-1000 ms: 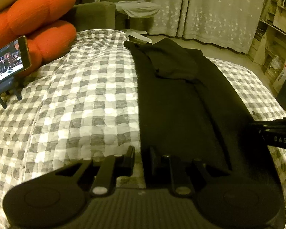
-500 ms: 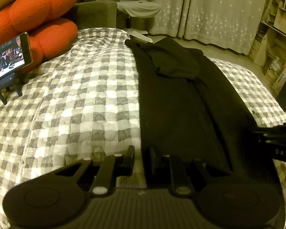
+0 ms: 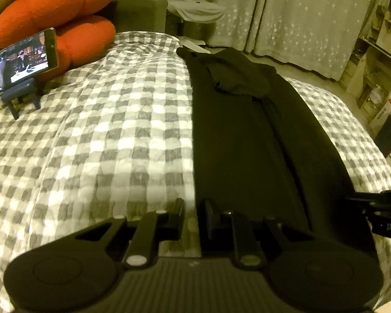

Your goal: Fold clothes

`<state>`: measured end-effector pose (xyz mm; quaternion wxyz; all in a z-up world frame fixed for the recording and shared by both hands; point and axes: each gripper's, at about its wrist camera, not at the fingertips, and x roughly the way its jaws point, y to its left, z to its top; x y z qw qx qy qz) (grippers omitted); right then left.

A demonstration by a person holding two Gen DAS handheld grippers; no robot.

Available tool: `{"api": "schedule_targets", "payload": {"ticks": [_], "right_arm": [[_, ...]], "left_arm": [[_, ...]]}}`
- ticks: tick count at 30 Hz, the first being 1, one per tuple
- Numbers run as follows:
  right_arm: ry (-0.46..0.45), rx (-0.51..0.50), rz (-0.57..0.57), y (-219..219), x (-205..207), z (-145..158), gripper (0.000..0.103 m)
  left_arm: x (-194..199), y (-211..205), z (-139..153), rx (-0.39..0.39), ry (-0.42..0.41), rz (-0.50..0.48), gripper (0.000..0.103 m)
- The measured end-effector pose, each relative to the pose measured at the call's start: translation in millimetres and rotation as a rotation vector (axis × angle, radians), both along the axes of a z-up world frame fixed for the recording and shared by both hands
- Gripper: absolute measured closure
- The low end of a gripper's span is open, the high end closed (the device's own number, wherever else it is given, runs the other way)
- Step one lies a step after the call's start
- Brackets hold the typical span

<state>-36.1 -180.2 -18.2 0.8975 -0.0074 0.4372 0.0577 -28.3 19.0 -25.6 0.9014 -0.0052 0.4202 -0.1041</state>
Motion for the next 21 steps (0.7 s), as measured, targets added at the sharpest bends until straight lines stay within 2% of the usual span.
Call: {"api": "schedule_targets", "payload": {"ticks": [6, 11, 21], "right_arm": [[0.003, -0.008, 0.012, 6, -20, 1, 0.082], [0.017, 0.007, -0.005, 10, -36, 0, 0.082], [0.012, 0.049, -0.049, 11, -74, 0, 0.082]], "left_arm": [[-22, 6, -1, -0.040, 0.022, -0.012, 0.085], [-44, 8, -3, -0.022, 0.003, -0.027, 0.085], [-89, 21, -9, -0.047, -0.041, -0.030, 0.085]]}}
